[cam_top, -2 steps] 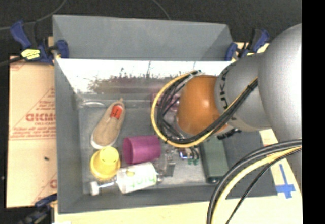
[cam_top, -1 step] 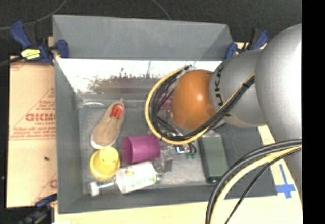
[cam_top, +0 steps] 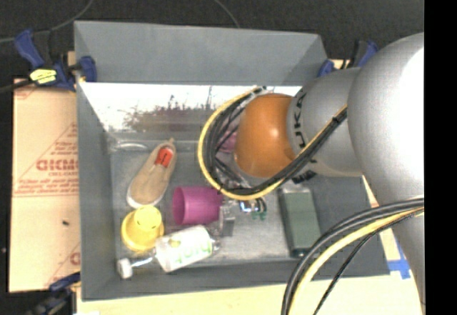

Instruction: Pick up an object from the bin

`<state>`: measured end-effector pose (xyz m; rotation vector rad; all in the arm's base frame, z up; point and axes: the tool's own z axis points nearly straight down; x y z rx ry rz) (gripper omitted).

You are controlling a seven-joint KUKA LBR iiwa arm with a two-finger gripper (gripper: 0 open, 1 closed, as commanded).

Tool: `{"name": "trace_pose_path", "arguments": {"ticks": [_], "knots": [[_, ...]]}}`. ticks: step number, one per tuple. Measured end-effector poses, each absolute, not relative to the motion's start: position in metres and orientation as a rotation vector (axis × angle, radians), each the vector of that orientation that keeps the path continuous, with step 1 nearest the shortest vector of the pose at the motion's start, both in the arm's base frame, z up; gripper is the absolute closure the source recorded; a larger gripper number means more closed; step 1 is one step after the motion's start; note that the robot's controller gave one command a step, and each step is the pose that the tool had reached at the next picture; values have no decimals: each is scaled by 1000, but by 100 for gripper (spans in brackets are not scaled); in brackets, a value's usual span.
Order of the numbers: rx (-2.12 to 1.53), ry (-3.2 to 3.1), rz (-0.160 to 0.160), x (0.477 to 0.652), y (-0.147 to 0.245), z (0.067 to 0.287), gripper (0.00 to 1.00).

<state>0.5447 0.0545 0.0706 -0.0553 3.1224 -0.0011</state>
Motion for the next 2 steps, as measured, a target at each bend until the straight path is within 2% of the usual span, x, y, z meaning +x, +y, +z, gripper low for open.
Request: {"name": "trace_pose_path", "arguments": {"ticks": [1, 2], "knots": [[-158, 3114, -2, 560, 59, 71, 100], [-160, 3114, -2, 560, 59, 71, 100]]}}
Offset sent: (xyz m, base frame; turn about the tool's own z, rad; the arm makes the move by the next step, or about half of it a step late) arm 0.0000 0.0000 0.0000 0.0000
